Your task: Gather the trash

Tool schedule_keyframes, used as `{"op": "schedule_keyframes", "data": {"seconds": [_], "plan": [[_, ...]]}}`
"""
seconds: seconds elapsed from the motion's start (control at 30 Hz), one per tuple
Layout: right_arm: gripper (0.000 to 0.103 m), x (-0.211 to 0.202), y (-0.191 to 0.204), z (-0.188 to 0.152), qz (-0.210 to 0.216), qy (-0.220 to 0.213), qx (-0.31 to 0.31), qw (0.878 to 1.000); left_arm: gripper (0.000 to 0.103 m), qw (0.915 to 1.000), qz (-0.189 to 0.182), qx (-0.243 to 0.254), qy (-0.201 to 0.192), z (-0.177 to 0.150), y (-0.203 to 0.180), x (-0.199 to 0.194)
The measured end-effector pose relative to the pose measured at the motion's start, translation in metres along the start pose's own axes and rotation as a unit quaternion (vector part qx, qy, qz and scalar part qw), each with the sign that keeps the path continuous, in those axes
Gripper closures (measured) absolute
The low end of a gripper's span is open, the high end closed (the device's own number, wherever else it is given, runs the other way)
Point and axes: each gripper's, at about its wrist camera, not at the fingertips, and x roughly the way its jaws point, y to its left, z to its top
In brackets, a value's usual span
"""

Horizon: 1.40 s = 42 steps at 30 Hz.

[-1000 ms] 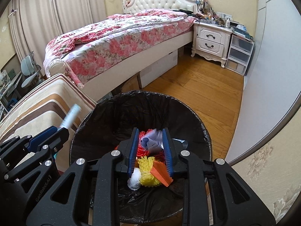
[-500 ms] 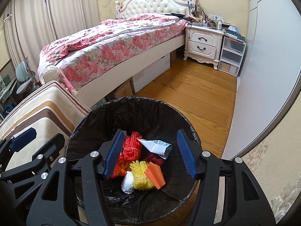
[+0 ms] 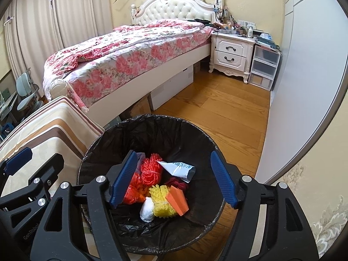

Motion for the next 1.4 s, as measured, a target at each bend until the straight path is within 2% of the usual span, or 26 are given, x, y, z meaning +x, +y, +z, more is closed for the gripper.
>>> {"op": "schedule_keyframes", "data": {"seconds": [0.17, 0.3, 1.4], "plan": [[0.033, -0.011, 0.006, -0.005, 0.0, -0.005, -0.005, 1.0, 0.03, 0.9999, 0.005, -0.001, -0.012, -0.005, 0.004, -0.013], [0.027, -0.02, 0.012, -0.01, 0.001, -0.009, -0.009, 1.0, 0.028, 0.9999, 0.002, -0.007, -0.014, -0.007, 0.008, -0.023], [0.022, -0.123, 0.058, -0.048, 0.029, -0.065, -0.059, 0.996, 0.023, 0.9968, 0.028, -0.052, -0.053, -0.058, 0.058, -0.115]]}}
